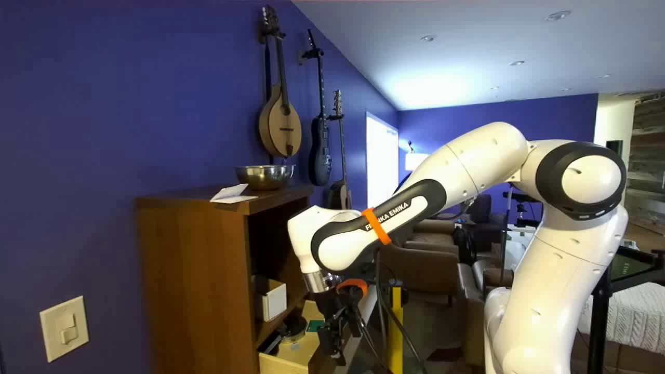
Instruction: Close the topmost drawer
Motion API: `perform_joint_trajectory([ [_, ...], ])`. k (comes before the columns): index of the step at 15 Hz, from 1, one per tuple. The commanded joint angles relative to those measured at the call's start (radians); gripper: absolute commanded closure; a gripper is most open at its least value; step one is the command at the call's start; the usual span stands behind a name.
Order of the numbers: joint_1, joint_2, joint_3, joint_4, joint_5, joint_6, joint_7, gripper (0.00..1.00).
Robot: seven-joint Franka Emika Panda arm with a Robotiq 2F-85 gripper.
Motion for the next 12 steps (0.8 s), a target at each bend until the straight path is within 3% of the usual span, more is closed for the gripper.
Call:
perform_joint_trajectory([
  [1, 0.013, 0.001, -0.012, 0.002, -0.004, -0.003, 0.003, 0.00],
  [7, 0.018, -0.002, -0.019, -0.001, 0.008, 0.009, -0.024, 0.00],
  [8, 0.030, -0.025, -0.059, -0.020, 0.056, 0.048, -0.146, 0.00],
  [12, 0.017, -0.070, -0.166, -0.058, 0.109, 0.096, -0.403, 0.00],
])
